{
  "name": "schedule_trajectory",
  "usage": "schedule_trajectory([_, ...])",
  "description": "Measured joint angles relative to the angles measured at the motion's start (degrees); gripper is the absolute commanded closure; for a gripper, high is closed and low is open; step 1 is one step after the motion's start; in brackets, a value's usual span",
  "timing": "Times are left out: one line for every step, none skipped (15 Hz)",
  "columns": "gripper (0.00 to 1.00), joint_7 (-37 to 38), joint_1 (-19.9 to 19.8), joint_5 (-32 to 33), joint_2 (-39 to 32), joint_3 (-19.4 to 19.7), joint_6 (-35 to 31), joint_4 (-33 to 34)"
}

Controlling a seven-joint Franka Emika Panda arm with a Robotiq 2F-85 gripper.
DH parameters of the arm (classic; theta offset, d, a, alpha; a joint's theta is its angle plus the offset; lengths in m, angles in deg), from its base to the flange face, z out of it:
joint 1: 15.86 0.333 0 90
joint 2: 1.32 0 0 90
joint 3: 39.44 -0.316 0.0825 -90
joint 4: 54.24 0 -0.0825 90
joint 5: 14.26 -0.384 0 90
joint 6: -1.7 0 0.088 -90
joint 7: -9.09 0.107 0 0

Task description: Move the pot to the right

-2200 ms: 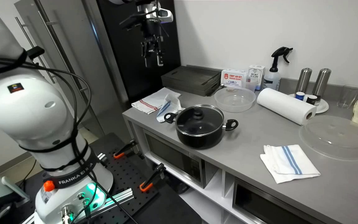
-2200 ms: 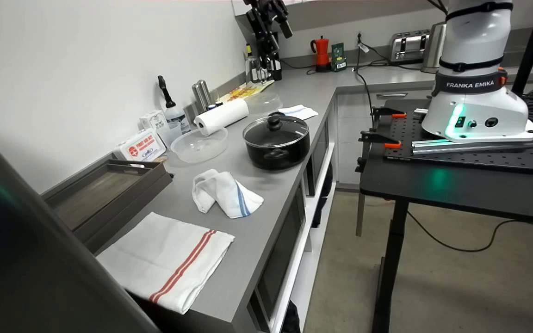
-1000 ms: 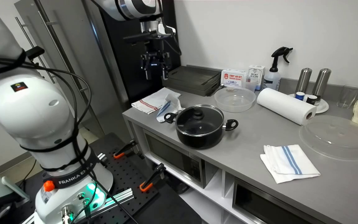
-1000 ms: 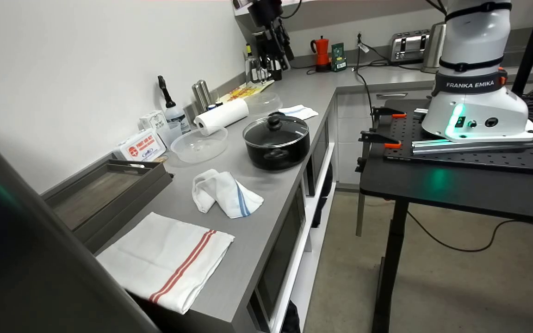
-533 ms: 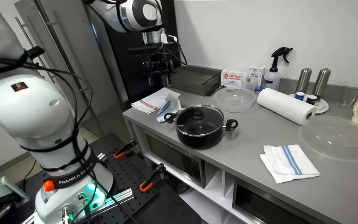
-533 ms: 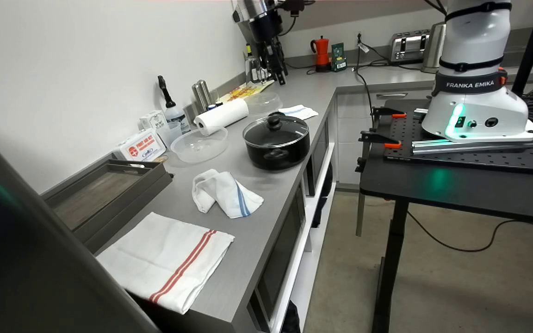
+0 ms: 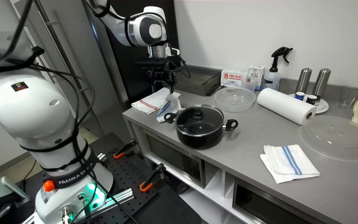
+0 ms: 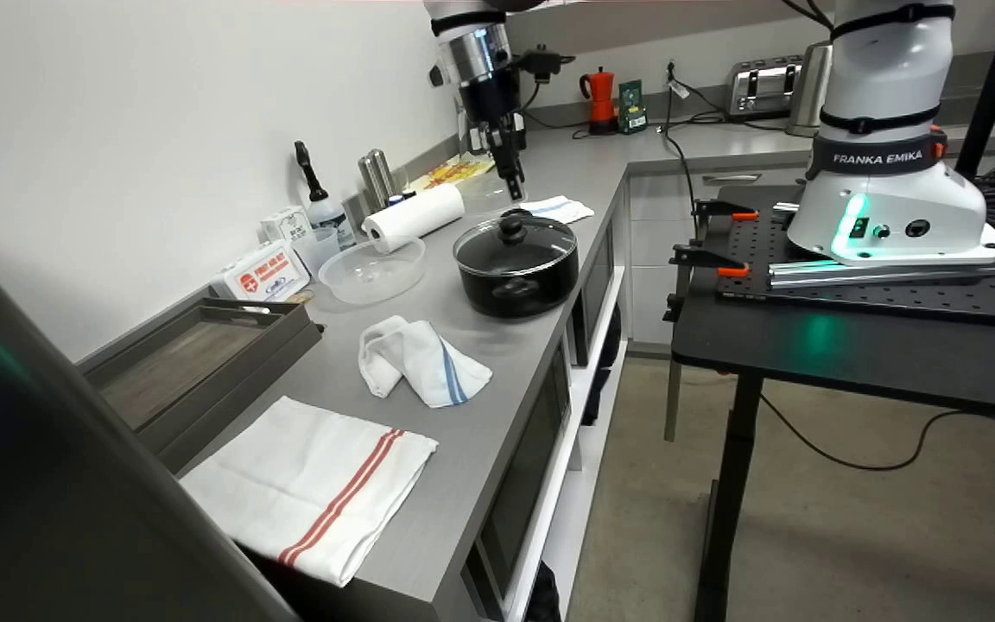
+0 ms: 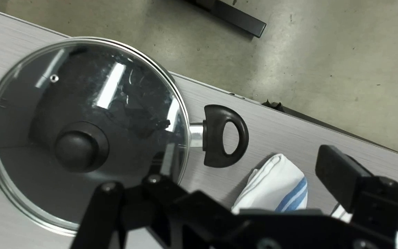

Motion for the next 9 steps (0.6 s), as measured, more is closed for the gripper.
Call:
schedule_trajectory([0.00,-0.66,0.02,-0.52,-1.31,0.00,-0.79,0.13])
schedule_trajectory([0.00,-1.25,0.06,-1.09,-2.62,-0.01,-1.45,0.29])
schedule_trajectory([0.00,-1.94,0.11,-1.62,-3.93,-0.03,-2.09,0.52])
schedule_trajectory([0.00,-2.67,0.15,-2.12,-5.25,-0.09,-2.70,0.78])
schedule_trajectory([0.00,-3.27,0.17,-2.43,-6.51,-0.20,-3.27,1.07])
schedule_trajectory([0.00,-3.69,0.20,-2.58,-7.75,-0.33,-3.70,1.47])
schedule_trajectory([0.00,-4.12,0.22,-2.64,-8.97,-0.45,-4.14,1.91])
schedule_trajectory([0.00,-4.49,0.23,-2.71,-10.14,-0.58,-4.54,2.40])
schedule_trajectory([0.00,-4.96,0.23,-2.95,-11.24,-0.73,-4.73,3.01])
